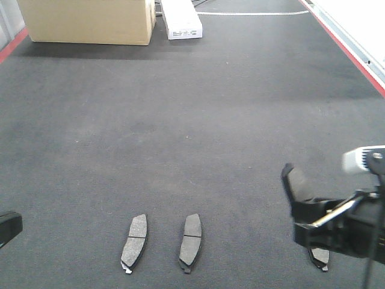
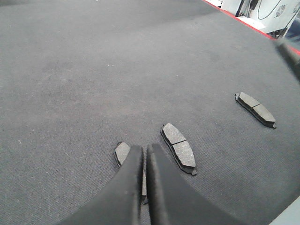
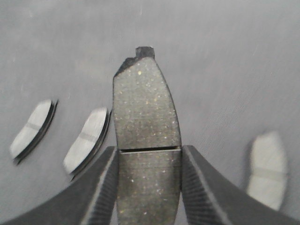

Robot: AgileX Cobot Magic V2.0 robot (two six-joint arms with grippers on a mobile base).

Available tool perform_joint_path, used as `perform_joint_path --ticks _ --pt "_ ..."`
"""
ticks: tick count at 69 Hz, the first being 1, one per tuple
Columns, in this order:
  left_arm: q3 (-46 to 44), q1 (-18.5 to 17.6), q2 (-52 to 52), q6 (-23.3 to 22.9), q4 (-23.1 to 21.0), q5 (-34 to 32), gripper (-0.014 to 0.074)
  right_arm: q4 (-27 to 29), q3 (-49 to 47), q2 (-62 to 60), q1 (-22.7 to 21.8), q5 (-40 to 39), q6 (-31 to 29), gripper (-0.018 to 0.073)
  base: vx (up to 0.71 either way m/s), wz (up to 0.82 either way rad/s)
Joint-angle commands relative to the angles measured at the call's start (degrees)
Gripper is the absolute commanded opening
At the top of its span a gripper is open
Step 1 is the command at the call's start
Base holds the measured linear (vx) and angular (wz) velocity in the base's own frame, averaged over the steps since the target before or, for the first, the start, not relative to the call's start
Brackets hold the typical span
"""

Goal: Move and align brake pads A on conveyor
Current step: 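Lower the right gripper's pad onto the belt in line with others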

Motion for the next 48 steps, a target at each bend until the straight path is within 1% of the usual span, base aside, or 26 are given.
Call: perform_joint_path --ticks 1,7,12,22,34,42,48 --pt "-1.52 -0.37 0.12 -0.52 0.45 -3.76 -0.0008 2.81 -3.44 4.26 -0.24 -2.13 -0.07 0.0085 0.0 0.0" --pt "-1.52 -0.37 0.12 -0.52 0.45 -3.76 -0.0008 5.03 -5.19 8.92 -0.19 -0.33 -0.07 0.0089 0.0 0.0" --pt "-1.52 -0.37 0.12 -0.52 0.45 -3.76 -0.0008 8.18 -6.38 13.5 -0.19 0.25 -0.07 0.0095 0.0 0.0" --pt "-1.52 -0.37 0.12 -0.52 0.45 -3.76 -0.0008 14.41 -6.58 20.81 -0.19 -3.44 -0.07 0.0117 0.0 0.0" --pt "-1.52 -0.37 0.12 -0.52 0.45 -3.76 -0.0008 16.79 -6.58 28.11 -0.19 -7.56 -0.07 0.014 0.0 0.0" --pt "-1.52 -0.37 0.12 -0.52 0.45 -3.76 -0.0008 18.12 -6.58 30.41 -0.19 -10.47 -0.07 0.0145 0.0 0.0" --pt "-1.52 -0.37 0.12 -0.52 0.45 -3.76 -0.0008 18.21 -6.58 31.27 -0.19 -10.9 -0.07 0.015 0.0 0.0"
